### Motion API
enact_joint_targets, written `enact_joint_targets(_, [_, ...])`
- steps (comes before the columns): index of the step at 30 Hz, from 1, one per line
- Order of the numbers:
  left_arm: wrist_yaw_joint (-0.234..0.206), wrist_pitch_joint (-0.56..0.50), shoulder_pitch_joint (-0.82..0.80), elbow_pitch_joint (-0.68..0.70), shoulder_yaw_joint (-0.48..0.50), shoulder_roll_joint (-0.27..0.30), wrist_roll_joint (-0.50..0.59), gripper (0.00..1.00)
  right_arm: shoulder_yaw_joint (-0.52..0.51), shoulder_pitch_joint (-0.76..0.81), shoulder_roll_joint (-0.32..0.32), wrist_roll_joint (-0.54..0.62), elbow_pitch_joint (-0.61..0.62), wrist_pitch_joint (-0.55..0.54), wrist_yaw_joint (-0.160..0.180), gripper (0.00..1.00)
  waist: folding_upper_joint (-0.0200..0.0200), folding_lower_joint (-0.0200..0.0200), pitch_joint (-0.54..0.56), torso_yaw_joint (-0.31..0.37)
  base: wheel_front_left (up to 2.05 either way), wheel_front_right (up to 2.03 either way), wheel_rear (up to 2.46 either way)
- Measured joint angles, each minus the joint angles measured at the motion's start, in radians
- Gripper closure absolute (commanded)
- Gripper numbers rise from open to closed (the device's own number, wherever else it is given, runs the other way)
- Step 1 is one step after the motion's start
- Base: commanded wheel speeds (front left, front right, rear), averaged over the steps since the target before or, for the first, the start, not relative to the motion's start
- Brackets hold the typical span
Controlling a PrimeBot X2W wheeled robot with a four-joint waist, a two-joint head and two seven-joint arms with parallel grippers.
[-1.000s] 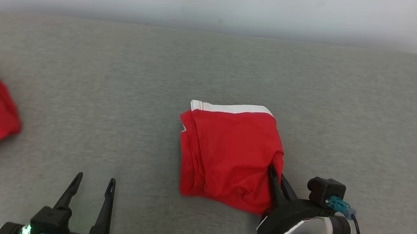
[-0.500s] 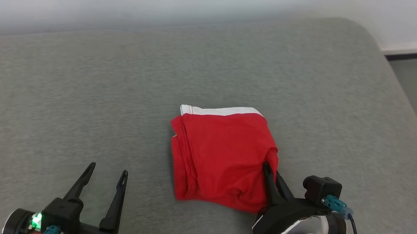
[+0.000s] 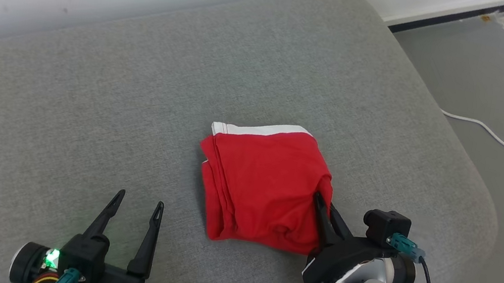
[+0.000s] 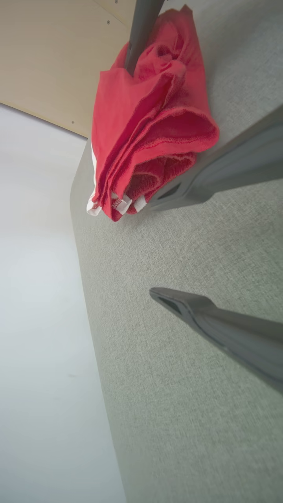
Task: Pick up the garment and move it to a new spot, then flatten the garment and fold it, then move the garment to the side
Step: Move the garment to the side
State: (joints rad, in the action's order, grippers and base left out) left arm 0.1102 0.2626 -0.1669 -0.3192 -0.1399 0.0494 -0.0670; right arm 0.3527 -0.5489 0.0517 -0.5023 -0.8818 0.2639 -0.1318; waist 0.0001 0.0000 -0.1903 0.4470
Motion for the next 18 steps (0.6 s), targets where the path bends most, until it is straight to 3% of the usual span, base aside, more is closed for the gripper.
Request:
enact_joint_targets(10, [0.006, 0.000, -0.010, 0.004, -0.001, 0.000, 0.015, 0.00, -0.028, -0.006, 0.000, 0.006, 0.014, 0.000, 0.000, 1.00, 0.0000, 0.0000, -0.041, 0.037, 0.00, 0.00, 0.00])
enact_joint_targets(18, [0.014, 0.000, -0.051, 0.005, -0.034, 0.008, 0.022, 0.00, -0.081, -0.081, 0.005, 0.087, -0.002, 0.000, 0.000, 1.00, 0.0000, 0.0001, -0.081, 0.001, 0.00, 0.00, 0.00])
